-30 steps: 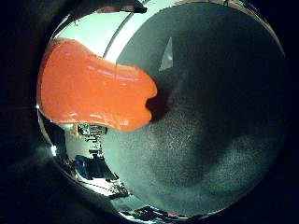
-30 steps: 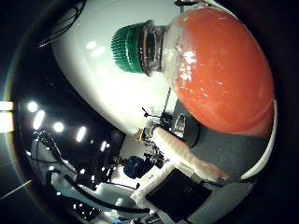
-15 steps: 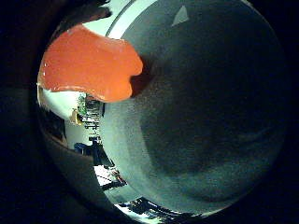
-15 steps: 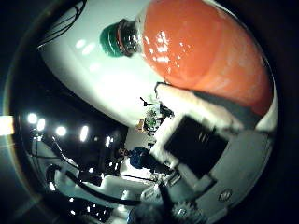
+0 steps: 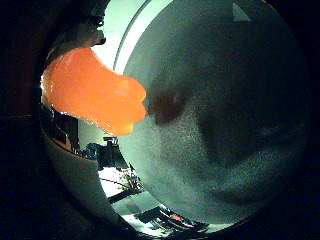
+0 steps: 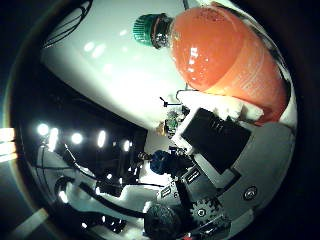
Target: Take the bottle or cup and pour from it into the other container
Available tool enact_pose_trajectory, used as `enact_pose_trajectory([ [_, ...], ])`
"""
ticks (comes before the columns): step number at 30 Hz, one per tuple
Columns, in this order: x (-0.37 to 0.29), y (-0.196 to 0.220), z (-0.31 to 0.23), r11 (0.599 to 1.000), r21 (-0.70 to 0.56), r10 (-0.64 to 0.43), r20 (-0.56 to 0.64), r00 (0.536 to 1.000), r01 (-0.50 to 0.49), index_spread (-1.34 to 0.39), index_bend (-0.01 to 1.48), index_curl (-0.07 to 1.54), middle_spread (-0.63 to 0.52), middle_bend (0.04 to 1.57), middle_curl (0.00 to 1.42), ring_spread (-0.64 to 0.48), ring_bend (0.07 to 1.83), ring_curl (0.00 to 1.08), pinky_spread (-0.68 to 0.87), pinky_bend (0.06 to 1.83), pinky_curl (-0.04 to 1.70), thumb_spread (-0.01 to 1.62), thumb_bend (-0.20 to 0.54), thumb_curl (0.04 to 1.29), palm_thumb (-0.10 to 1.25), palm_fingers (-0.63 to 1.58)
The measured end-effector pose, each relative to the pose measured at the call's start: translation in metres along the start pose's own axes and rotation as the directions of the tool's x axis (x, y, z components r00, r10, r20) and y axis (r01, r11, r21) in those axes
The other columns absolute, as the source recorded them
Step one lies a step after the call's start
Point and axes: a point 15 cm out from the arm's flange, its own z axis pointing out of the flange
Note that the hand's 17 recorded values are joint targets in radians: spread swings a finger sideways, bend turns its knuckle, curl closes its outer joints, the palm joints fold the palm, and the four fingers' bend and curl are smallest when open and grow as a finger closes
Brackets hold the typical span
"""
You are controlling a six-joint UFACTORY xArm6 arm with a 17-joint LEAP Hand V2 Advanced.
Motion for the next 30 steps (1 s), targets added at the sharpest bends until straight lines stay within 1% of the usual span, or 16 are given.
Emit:
enact_pose_trajectory([
  [2, -0.004, -0.002, -0.001, 1.000, 0.003, -0.014, 0.004, 1.000, 0.014, -0.28, 1.06, 0.90, -0.18, 1.24, 0.87, -0.25, 1.39, 0.68, -0.20, 1.61, 0.44, 0.70, -0.008, 0.70, 1.11, 1.04],
  [6, -0.015, -0.007, -0.002, 0.999, 0.009, -0.038, -0.004, 0.999, 0.038, -0.26, 1.12, 0.93, -0.19, 1.29, 0.91, -0.25, 1.39, 0.73, -0.19, 1.59, 0.49, 0.60, -0.015, 0.76, 1.14, 1.00],
  [11, -0.039, -0.017, -0.003, 0.996, -0.007, -0.085, -0.042, 0.996, 0.085, -0.24, 1.18, 0.95, -0.18, 1.33, 0.93, -0.26, 1.39, 0.79, -0.19, 1.53, 0.54, 0.38, -0.016, 0.84, 1.17, 0.98],
  [14, -0.060, -0.024, 0.001, 0.992, -0.041, -0.119, -0.073, 0.990, 0.117, -0.24, 1.20, 0.95, -0.18, 1.35, 0.94, -0.26, 1.39, 0.83, -0.19, 1.50, 0.58, 0.28, -0.017, 0.87, 1.18, 0.98],
  [17, -0.076, -0.023, 0.011, 0.984, -0.119, -0.146, -0.115, 0.982, 0.133, -0.23, 1.21, 0.95, -0.17, 1.35, 0.95, -0.26, 1.38, 0.85, -0.19, 1.47, 0.61, 0.21, -0.017, 0.89, 1.19, 0.98],
  [21, -0.112, -0.020, 0.028, 0.949, -0.270, -0.221, -0.208, 0.953, 0.161, -0.22, 1.22, 0.94, -0.17, 1.36, 0.95, -0.26, 1.38, 0.88, -0.19, 1.43, 0.67, 0.15, -0.018, 0.90, 1.19, 0.99],
  [25, -0.147, -0.021, 0.050, 0.910, -0.380, -0.280, -0.275, 0.920, 0.164, -0.22, 1.22, 0.93, -0.17, 1.35, 0.95, -0.27, 1.37, 0.89, -0.20, 1.39, 0.71, 0.12, -0.017, 0.91, 1.19, 0.99],
  [30, -0.191, -0.022, 0.072, 0.865, -0.481, -0.357, -0.390, 0.849, 0.142, -0.22, 1.22, 0.93, -0.16, 1.35, 0.95, -0.27, 1.35, 0.91, -0.21, 1.35, 0.76, 0.10, -0.017, 0.92, 1.19, 1.01],
])
